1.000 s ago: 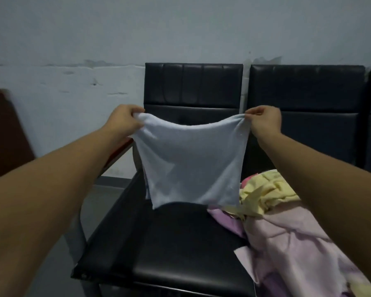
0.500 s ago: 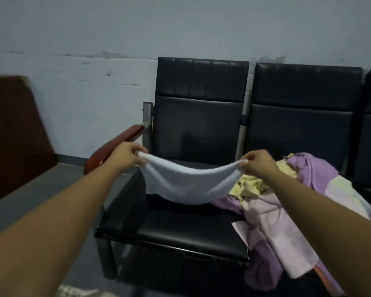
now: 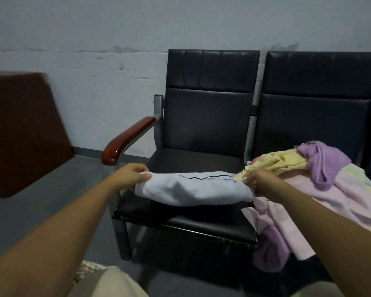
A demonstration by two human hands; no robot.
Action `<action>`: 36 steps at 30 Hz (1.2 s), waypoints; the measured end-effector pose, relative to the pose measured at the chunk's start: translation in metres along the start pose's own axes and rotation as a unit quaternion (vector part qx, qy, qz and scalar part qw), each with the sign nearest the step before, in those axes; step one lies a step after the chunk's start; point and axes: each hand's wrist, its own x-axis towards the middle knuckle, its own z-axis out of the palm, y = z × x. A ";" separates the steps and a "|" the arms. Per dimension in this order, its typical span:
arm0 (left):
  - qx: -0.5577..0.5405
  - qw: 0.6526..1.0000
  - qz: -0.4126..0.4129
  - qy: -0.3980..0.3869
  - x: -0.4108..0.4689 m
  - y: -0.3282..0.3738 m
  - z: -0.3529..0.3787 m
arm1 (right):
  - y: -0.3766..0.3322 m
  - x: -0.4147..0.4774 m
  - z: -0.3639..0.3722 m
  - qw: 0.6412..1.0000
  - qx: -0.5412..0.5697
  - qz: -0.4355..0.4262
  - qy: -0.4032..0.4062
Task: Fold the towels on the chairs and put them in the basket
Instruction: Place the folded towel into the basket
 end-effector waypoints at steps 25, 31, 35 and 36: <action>0.114 0.967 -0.206 0.093 0.171 -0.118 0.086 | 0.046 0.136 0.134 0.850 -0.423 -0.313 0.013; 0.138 0.958 -0.251 0.019 0.128 -0.064 0.092 | 0.082 0.114 0.178 0.781 -0.537 -0.309 -0.081; 0.115 0.964 -0.237 0.017 0.117 -0.069 0.097 | 0.091 0.107 0.173 0.769 -0.556 -0.305 -0.079; 0.109 0.969 -0.223 0.017 0.113 -0.068 0.096 | 0.092 0.104 0.173 0.768 -0.557 -0.304 -0.081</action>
